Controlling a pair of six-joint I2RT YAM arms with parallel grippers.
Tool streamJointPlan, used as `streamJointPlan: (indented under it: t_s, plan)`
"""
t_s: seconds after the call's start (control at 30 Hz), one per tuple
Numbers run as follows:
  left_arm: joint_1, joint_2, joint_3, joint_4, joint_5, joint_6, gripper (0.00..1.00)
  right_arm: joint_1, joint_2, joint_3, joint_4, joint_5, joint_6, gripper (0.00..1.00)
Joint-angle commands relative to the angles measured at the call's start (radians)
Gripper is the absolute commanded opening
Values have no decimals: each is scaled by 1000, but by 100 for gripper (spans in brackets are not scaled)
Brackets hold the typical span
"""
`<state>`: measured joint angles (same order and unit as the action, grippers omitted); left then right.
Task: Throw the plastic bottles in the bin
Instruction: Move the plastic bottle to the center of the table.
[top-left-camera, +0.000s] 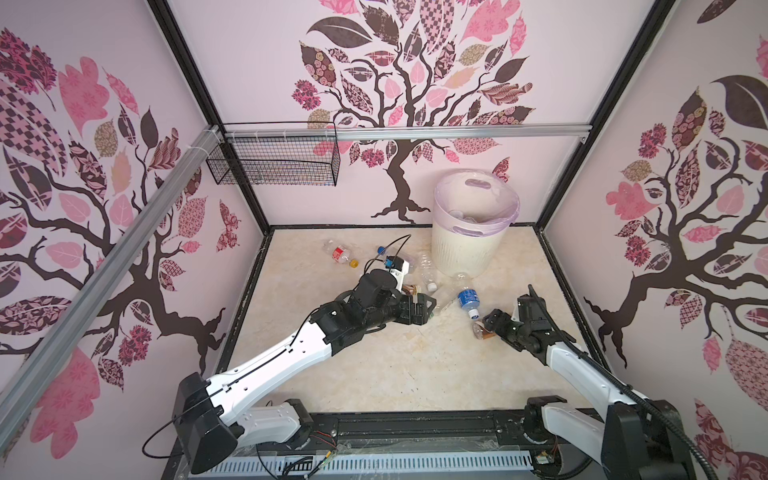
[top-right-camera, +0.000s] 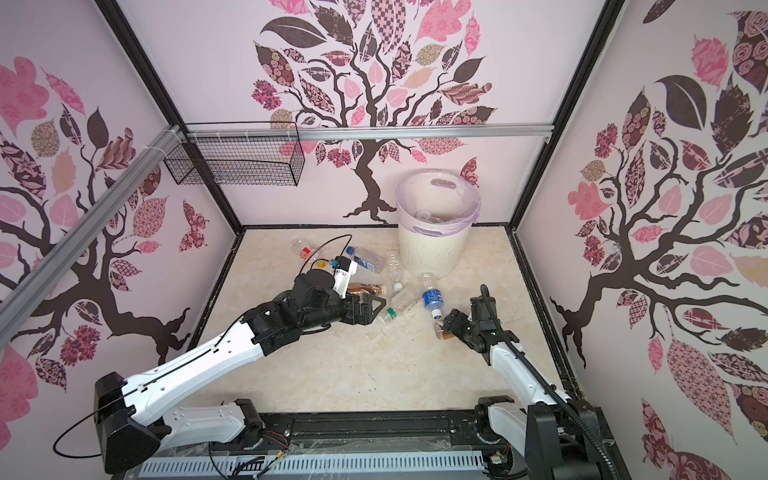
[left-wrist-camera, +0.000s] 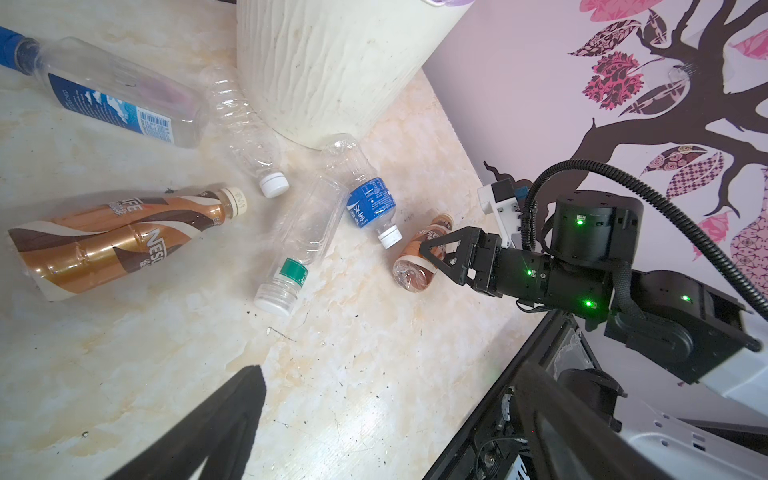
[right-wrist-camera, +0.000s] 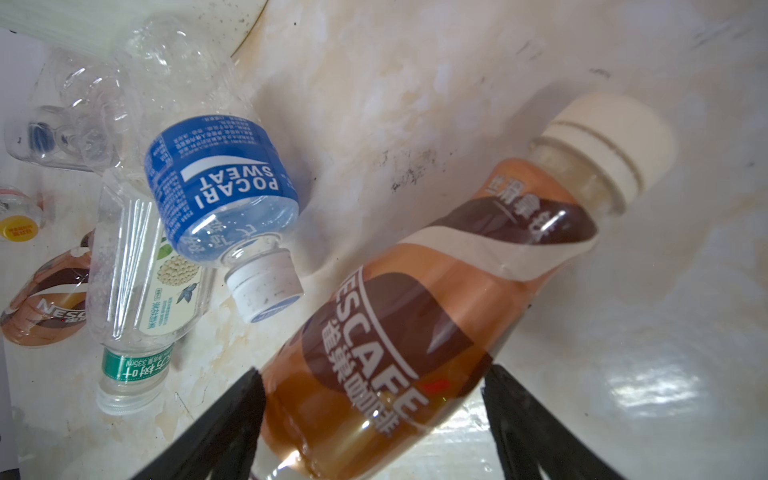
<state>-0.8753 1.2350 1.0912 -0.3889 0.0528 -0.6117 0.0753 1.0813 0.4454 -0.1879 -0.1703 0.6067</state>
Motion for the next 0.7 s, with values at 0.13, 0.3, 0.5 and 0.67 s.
streamJointPlan:
  t_s: [0.13, 0.3, 0.5, 0.67]
  plan:
    - [-2, -22, -41, 16, -16, -11, 98, 100, 63, 19, 58, 8, 37, 77]
    - [-3, -33, -49, 11, -29, -17, 98, 140, 111, 31, 84, -24, 69, 73]
    - [-2, -41, -56, 6, -46, -22, 98, 198, 119, 27, 128, -21, 114, 65]
    - [-2, -45, -55, 3, -51, -25, 98, 256, 163, 41, 169, -15, 148, 62]
